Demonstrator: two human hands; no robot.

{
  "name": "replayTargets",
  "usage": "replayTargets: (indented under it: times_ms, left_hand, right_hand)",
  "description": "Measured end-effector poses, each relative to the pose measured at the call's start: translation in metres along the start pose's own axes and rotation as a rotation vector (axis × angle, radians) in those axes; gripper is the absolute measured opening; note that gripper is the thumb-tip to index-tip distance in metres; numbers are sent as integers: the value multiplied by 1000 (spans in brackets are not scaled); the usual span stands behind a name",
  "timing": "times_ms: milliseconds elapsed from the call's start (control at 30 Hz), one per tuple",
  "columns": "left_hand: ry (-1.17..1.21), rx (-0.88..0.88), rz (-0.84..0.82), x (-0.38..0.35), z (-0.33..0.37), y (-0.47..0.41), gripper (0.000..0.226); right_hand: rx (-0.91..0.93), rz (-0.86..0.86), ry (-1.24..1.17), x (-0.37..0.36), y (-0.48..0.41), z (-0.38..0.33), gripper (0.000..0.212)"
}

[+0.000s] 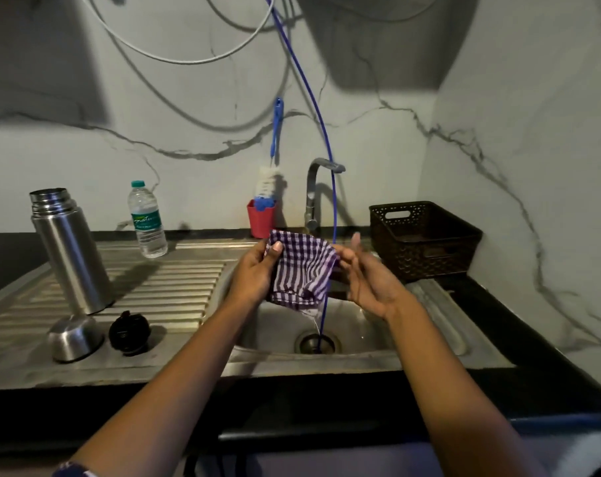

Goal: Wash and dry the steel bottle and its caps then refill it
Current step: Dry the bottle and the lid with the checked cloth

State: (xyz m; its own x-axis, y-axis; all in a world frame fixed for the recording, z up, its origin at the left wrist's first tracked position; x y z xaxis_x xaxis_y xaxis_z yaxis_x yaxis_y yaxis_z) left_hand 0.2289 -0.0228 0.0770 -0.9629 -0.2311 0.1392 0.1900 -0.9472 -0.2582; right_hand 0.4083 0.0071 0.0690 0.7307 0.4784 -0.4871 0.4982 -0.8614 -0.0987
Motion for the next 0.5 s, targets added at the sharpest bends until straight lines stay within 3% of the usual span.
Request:
replayTargets:
  times_ms: [67, 167, 300, 433, 500]
  left_hand:
    - [-54, -35, -32, -6, 7, 1, 23]
    - [-182, -97, -99, -15, 15, 2, 23]
    - [-234, -99, -50, -18, 19, -3, 13]
    - [-568, -291, 115, -15, 21, -8, 26]
    - [-596, -394, 172, -18, 26, -3, 25]
  right_hand:
    - [19, 66, 173, -1, 3, -11, 75]
    - [71, 112, 514, -17, 6, -27, 39]
    - [90, 139, 1018, -25, 11, -39, 17]
    - [221, 230, 1108, -34, 17, -46, 18]
    - [236, 236, 1101, -39, 20, -47, 23]
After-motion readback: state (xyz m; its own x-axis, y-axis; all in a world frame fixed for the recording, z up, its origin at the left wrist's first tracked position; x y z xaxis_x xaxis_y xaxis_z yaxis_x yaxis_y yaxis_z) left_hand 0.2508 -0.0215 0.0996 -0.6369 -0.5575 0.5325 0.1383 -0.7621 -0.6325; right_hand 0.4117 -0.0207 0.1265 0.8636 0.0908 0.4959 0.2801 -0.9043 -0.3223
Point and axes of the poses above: each hand's wrist, its own y-axis away from the middle knuckle, its own x-axis out of the back of the hand, z = x × y, the point moved 4 cm from there along -y, towards the middle knuckle, and after that the axes turned 13 degrees about -y, right-handed, at the moved point
